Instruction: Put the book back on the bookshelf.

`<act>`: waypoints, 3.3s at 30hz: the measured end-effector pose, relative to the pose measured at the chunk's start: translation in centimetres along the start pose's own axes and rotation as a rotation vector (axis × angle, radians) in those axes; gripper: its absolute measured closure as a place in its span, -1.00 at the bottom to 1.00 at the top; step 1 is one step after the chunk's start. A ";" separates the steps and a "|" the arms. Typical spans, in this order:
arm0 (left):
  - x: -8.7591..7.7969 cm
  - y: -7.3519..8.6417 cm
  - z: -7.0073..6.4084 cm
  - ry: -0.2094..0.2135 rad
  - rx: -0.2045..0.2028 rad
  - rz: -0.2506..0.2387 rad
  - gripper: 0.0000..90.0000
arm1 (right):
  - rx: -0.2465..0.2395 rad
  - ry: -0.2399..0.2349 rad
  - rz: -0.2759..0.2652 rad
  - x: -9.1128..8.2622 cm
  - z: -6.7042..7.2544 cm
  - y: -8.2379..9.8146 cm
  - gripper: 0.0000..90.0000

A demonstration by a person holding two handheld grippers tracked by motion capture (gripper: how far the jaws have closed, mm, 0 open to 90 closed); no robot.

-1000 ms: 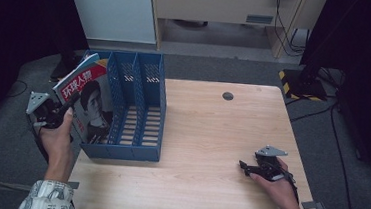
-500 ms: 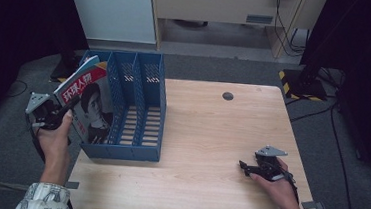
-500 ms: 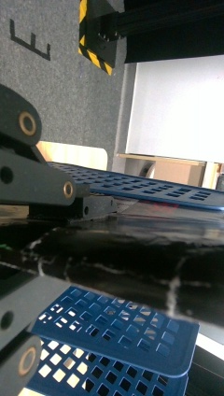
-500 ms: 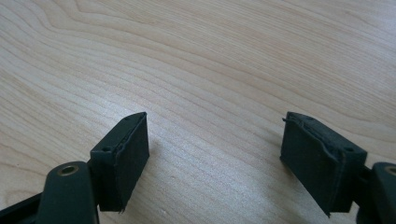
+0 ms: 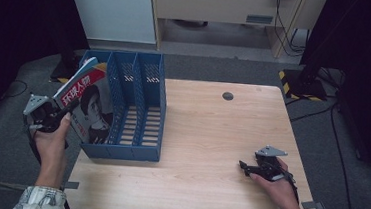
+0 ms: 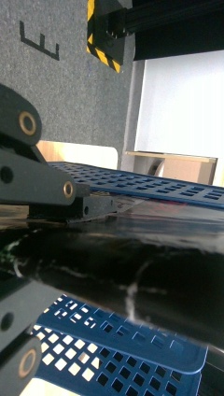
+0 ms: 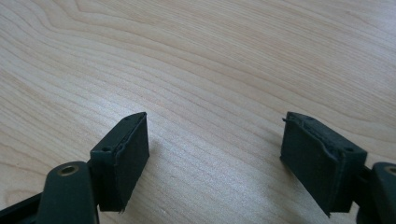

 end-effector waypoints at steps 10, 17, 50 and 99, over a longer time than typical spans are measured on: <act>-0.3 -0.1 0.0 0.009 -0.001 0.017 0.87 | 0.000 0.000 0.000 0.0 0.0 0.0 -0.48; -0.2 -0.3 0.1 0.012 -0.010 0.045 0.85 | 0.000 0.000 0.000 0.0 0.0 0.0 -0.48; 1.3 -7.0 -0.8 -0.044 0.083 0.165 0.34 | 0.000 -0.007 -0.001 0.0 -0.1 0.0 -0.49; 2.9 -5.3 -0.8 -0.037 0.044 -0.082 0.92 | 0.008 -0.011 -0.002 0.0 -0.1 0.0 -0.48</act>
Point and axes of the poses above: each handheld gripper's, and its own axes: x roughly forward along the jaws, y roughly out of its underside, z roughly to its left, the point moved 2 cm from there along x, roughly forward along the jaws, and after that the axes turned 4 degrees about y, right-handed, at the moved point
